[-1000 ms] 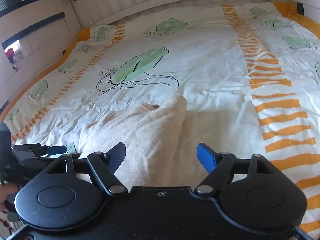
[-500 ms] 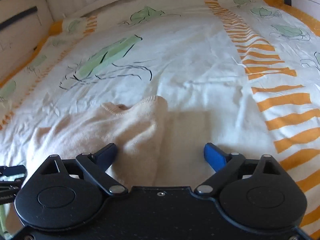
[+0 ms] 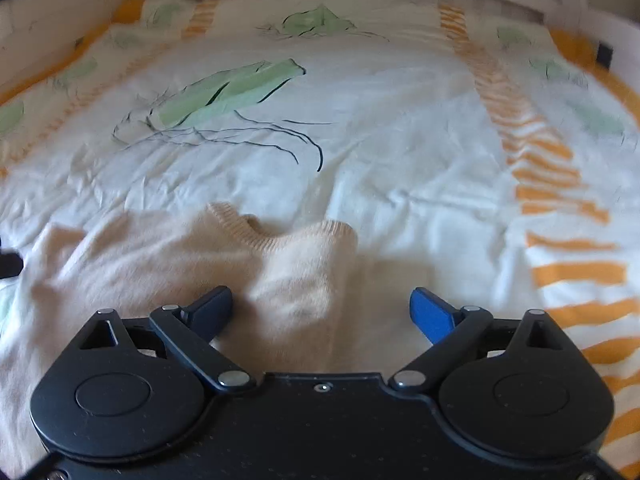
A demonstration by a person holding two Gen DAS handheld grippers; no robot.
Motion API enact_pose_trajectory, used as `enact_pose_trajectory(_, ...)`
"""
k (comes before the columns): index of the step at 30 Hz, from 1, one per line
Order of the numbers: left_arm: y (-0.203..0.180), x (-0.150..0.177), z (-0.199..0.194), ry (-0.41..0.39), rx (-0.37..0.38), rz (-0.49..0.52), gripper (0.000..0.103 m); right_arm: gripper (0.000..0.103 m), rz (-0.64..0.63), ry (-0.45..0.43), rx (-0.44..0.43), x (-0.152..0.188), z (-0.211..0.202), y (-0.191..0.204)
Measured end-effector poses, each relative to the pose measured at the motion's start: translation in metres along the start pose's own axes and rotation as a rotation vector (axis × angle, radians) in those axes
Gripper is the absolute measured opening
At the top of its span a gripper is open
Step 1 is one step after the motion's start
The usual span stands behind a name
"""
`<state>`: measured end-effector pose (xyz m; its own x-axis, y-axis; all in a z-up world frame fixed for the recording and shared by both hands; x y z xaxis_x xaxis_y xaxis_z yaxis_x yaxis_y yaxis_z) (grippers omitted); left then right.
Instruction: Fold small clothes
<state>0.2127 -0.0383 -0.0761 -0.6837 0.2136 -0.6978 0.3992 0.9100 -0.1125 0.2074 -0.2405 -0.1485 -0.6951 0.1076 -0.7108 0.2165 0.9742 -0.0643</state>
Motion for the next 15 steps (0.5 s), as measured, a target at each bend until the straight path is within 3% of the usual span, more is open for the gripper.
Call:
enact_pose_trajectory(6, -0.014, 0.006, -0.004, 0.006, 0.017, 0.041, 0.052, 0.096, 0.066, -0.099, -0.004, -0.001, -0.058, -0.018)
enact_pose_trajectory(9, -0.022, 0.019, -0.005, 0.020, 0.018, 0.055, 0.052, 0.097, 0.058, -0.087, -0.014, 0.017, -0.080, -0.016)
enact_pose_trajectory(12, -0.024, 0.038, 0.003, 0.048, 0.012, 0.031, 0.053, 0.098, -0.012, -0.008, 0.022, 0.048, -0.068, -0.006)
enact_pose_trajectory(15, -0.017, 0.048, 0.012, 0.049, -0.041, 0.018, 0.057, 0.102, 0.026, -0.019, 0.034, 0.060, -0.055, -0.006)
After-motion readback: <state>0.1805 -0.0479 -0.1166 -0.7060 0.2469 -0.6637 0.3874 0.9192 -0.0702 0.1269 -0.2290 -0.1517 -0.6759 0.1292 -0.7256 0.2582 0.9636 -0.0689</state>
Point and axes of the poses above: each gripper's, at about its wrist camera, not at the fingertips, and z roughly the way its jaws point, y to its left, x to its underside, the point moved 8 cm from there along z, roughly the way its jaws point, and after that the axes turned 13 degrees about x, right-handed, at the moved point
